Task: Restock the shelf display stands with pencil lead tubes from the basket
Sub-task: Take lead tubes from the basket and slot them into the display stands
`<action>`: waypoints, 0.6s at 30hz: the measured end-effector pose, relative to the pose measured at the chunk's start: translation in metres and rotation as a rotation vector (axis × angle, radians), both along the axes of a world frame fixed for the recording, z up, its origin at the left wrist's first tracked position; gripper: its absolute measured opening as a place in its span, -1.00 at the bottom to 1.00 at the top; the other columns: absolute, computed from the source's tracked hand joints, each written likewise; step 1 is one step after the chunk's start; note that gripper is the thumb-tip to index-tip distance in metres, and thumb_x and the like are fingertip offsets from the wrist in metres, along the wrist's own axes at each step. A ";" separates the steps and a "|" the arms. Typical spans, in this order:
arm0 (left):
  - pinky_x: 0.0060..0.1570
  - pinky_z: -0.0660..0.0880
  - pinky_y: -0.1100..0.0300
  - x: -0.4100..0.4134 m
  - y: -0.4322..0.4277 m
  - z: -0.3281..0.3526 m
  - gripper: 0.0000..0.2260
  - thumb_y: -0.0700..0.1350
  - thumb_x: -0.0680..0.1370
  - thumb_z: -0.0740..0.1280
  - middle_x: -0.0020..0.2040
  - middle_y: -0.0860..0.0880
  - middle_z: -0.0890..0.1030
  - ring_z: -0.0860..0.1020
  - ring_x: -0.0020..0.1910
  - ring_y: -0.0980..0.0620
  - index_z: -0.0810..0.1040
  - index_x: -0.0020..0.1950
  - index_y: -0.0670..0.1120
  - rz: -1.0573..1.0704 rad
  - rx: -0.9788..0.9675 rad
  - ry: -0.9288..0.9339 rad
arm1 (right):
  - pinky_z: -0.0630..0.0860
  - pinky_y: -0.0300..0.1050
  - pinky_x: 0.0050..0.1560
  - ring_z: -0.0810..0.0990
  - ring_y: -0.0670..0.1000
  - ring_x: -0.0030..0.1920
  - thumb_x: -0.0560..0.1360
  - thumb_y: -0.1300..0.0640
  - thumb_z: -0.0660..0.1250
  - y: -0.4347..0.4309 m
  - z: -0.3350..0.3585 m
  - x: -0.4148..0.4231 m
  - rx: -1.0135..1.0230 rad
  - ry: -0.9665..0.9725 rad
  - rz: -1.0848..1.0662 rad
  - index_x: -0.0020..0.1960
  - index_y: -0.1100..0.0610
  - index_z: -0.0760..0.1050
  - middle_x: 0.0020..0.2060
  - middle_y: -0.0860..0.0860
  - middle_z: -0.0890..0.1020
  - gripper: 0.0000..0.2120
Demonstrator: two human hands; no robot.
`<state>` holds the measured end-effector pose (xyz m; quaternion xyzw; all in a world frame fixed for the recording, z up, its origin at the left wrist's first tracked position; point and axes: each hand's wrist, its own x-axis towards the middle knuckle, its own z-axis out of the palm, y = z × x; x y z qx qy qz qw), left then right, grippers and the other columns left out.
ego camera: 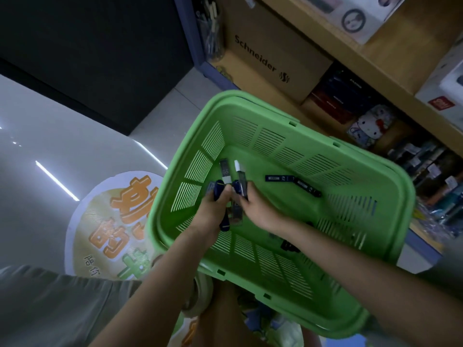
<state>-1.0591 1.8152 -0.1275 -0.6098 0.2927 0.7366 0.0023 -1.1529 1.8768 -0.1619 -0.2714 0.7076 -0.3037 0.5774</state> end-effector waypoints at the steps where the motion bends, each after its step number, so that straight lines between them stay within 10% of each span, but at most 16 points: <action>1: -0.17 0.57 0.01 -0.003 0.002 0.004 -0.73 -0.06 0.63 0.18 0.03 -0.15 0.59 0.57 -0.01 -0.15 0.44 0.26 -0.15 0.008 0.011 0.013 | 0.47 -0.39 -0.34 0.52 -0.07 -0.18 0.65 0.14 0.08 0.000 0.007 0.001 -0.008 0.030 0.060 0.18 0.20 0.26 -0.13 0.00 0.47 -0.83; 10: -0.19 0.54 -0.01 -0.013 0.006 0.018 -0.92 -0.12 0.63 0.18 0.02 -0.18 0.57 0.55 -0.01 -0.13 0.45 0.01 -0.05 0.014 -0.064 -0.009 | 0.33 -0.51 -0.28 0.36 -0.18 -0.21 0.62 0.18 0.13 0.008 0.040 -0.008 -0.059 0.222 0.434 0.46 0.17 0.12 0.20 0.12 0.30 -0.57; 14: -0.31 0.53 0.07 -0.012 0.001 0.019 -0.88 -0.17 0.64 0.15 -0.12 -0.13 0.60 0.59 -0.17 -0.07 0.46 0.00 -0.11 0.154 -0.122 0.006 | 0.32 -0.33 0.12 0.40 -0.05 0.19 0.60 0.24 0.18 0.009 0.047 -0.012 -0.028 0.202 0.291 0.53 0.14 0.03 0.29 0.06 0.33 -0.44; 18: -0.28 0.60 0.06 -0.010 -0.001 0.021 -0.87 -0.19 0.65 0.14 -0.17 -0.09 0.58 0.57 -0.18 -0.06 0.46 -0.03 -0.10 0.150 -0.174 0.034 | 0.44 -0.46 -0.01 0.54 -0.06 0.09 0.54 0.22 0.30 0.009 0.043 -0.011 -0.087 0.143 -0.017 0.37 0.16 0.36 0.14 0.02 0.57 -0.60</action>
